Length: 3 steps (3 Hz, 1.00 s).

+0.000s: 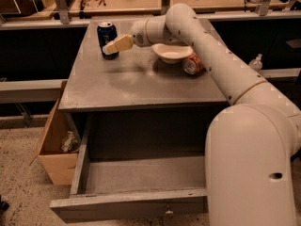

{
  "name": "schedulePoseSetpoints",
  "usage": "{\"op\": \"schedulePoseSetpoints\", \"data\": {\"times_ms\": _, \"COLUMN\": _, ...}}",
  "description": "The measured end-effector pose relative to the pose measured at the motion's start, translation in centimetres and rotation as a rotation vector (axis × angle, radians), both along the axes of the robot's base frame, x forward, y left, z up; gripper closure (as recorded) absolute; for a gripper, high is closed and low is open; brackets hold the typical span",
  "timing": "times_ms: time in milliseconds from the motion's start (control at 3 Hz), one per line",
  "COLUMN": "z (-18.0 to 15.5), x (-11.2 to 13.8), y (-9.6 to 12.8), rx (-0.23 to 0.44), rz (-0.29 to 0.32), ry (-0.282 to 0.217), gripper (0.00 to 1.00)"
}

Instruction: Place pepsi can into top drawer

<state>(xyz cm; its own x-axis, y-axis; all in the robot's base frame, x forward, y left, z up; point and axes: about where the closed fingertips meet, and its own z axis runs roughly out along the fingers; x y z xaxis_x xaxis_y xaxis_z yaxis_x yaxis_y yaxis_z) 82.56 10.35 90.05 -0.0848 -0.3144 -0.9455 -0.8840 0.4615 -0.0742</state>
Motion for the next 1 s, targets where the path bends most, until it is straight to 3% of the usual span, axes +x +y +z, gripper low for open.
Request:
{"op": "schedulePoseSetpoints", "data": {"times_ms": 333, "z": -1.1, "x": 0.7, "y": 2.8, "rx": 0.051, "rz": 0.023, "ry": 0.04, "gripper": 0.0}}
{"op": "schedulePoseSetpoints", "data": {"times_ms": 667, "z": -1.3, "x": 1.0, "y": 5.2, "rx": 0.096, "rz": 0.059, "ry": 0.067, "gripper": 0.18}}
{"op": "schedulePoseSetpoints", "data": {"times_ms": 1000, "z": -0.8, "x": 0.9, "y": 5.6, "rx": 0.126, "rz": 0.061, "ry": 0.072, "gripper": 0.41}}
